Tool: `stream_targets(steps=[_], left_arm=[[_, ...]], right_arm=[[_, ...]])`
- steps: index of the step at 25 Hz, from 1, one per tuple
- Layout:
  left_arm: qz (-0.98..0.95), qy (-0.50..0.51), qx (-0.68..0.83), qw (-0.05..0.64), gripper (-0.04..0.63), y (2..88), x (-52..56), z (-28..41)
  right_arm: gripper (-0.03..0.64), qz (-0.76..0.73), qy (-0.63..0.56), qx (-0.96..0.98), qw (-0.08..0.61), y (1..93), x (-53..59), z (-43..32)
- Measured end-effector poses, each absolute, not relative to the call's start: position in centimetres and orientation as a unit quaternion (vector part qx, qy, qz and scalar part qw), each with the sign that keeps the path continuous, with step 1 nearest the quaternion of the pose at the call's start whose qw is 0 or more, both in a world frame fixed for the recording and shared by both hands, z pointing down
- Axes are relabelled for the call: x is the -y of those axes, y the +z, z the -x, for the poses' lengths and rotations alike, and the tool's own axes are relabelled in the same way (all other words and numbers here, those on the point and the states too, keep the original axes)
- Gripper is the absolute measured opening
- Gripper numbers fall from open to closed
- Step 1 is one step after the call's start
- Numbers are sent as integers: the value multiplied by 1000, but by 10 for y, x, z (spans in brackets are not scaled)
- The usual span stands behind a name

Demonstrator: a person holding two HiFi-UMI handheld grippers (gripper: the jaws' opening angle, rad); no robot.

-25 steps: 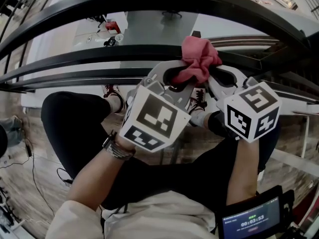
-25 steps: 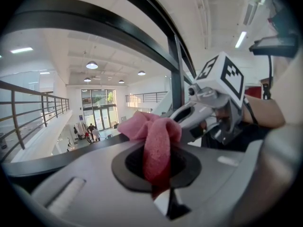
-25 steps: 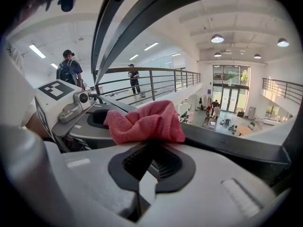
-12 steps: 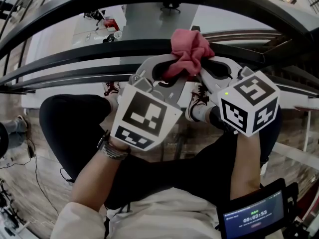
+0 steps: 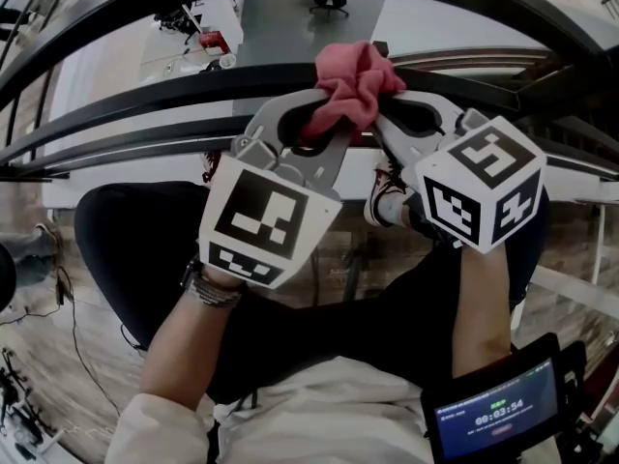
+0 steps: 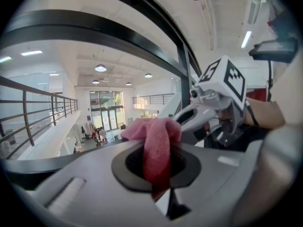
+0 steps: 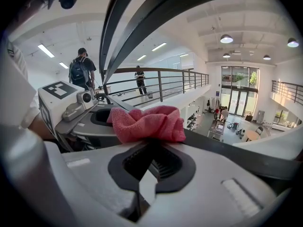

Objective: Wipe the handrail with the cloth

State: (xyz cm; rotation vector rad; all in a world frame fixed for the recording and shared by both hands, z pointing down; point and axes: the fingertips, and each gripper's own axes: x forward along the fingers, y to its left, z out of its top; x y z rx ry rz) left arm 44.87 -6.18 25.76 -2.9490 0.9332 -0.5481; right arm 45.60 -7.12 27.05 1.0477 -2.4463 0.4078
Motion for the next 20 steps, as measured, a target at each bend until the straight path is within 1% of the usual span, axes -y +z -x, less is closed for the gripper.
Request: stream_targets(steps=[13, 20], left_arm=[[936, -149, -319, -1, 29, 242, 71, -438], [931, -135, -339, -12, 29, 236, 80, -432]], right_arm=[[2, -368, 150, 896, 197, 256, 76, -445], [2, -379, 152, 898, 163, 246, 80, -441]])
